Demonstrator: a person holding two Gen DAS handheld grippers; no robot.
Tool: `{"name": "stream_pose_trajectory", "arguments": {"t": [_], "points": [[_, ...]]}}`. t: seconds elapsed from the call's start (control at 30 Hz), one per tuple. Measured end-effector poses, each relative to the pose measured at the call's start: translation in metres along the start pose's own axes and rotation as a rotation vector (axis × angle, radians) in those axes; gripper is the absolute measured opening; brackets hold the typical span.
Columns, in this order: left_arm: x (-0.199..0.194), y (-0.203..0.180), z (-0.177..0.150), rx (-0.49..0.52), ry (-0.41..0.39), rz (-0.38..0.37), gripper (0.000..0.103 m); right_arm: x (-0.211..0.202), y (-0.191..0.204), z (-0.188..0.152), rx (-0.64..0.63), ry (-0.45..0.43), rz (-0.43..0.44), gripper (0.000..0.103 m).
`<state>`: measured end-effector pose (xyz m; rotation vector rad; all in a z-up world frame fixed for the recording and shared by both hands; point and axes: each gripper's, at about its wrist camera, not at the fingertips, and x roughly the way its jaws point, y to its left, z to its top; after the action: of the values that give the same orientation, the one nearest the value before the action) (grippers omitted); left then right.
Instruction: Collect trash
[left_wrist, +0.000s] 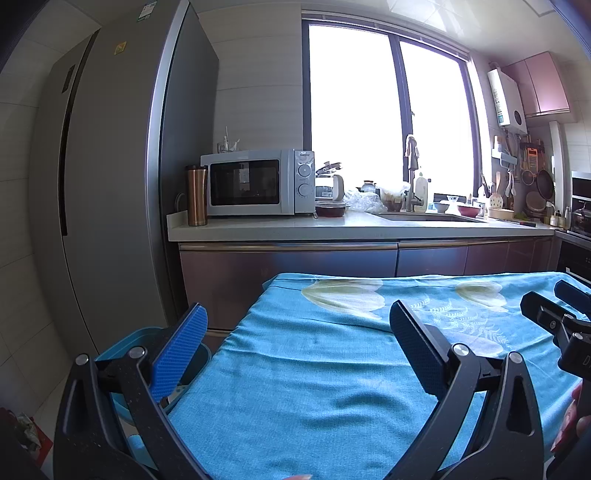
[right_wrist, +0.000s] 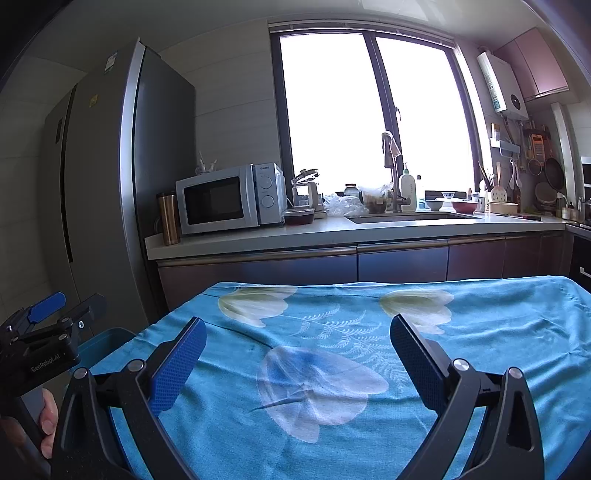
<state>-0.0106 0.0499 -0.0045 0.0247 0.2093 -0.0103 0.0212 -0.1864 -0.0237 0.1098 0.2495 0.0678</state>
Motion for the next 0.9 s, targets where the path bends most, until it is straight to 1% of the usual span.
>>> {"name": "stream_pose_trajectory", "arguments": {"t": [0.9], "points": [[0.0008, -0.0033, 0.0014, 0.006, -0.006, 0.003, 0.097, 0.0019, -0.0032, 0.0023, 0.008, 0.002, -0.002, 0.096]]}}
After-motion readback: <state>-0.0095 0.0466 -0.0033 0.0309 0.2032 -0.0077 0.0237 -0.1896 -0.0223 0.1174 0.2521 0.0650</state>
